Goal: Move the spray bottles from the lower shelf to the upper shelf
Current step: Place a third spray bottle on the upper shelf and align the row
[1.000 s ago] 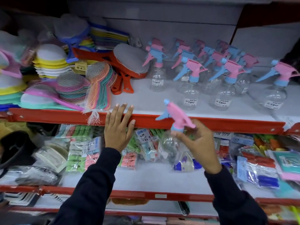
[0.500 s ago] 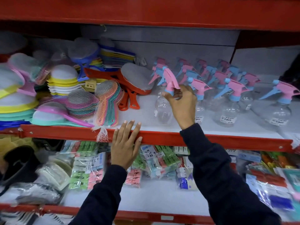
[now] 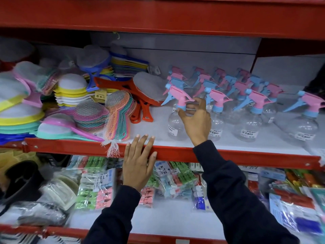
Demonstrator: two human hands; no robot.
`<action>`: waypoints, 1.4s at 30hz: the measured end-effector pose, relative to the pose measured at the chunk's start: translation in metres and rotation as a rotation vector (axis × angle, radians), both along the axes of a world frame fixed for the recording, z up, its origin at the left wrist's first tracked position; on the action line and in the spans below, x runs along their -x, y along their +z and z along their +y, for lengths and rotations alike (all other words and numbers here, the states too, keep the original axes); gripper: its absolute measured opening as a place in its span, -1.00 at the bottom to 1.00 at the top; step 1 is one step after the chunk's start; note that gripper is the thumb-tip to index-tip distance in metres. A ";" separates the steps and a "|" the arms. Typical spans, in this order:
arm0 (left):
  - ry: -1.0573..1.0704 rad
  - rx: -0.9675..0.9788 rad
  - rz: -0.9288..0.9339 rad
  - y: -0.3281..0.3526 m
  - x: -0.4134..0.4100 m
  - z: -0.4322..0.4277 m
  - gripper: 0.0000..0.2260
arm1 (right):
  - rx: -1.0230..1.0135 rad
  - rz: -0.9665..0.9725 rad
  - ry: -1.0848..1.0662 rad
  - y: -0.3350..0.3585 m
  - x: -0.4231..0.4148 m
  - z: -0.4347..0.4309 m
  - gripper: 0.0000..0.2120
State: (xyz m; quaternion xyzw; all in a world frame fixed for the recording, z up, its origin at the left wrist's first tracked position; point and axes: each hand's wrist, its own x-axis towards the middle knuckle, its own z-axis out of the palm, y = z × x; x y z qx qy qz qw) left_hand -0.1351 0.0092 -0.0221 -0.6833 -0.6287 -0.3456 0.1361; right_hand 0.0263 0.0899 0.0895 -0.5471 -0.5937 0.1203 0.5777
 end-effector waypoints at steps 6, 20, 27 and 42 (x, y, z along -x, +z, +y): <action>0.025 -0.009 -0.131 0.025 -0.019 -0.002 -0.58 | 0.019 0.137 0.161 -0.008 -0.007 -0.004 -0.59; -0.369 0.619 -0.547 0.081 -0.032 0.060 -0.44 | 0.211 -0.025 0.253 -0.025 -0.030 -0.020 -0.67; -0.254 0.454 -0.533 0.084 -0.039 0.048 -0.46 | 0.160 0.078 0.308 -0.033 -0.041 -0.023 -0.66; -0.448 0.628 -0.512 0.094 -0.147 0.058 -0.31 | 0.287 0.153 0.259 -0.016 -0.124 -0.023 -0.44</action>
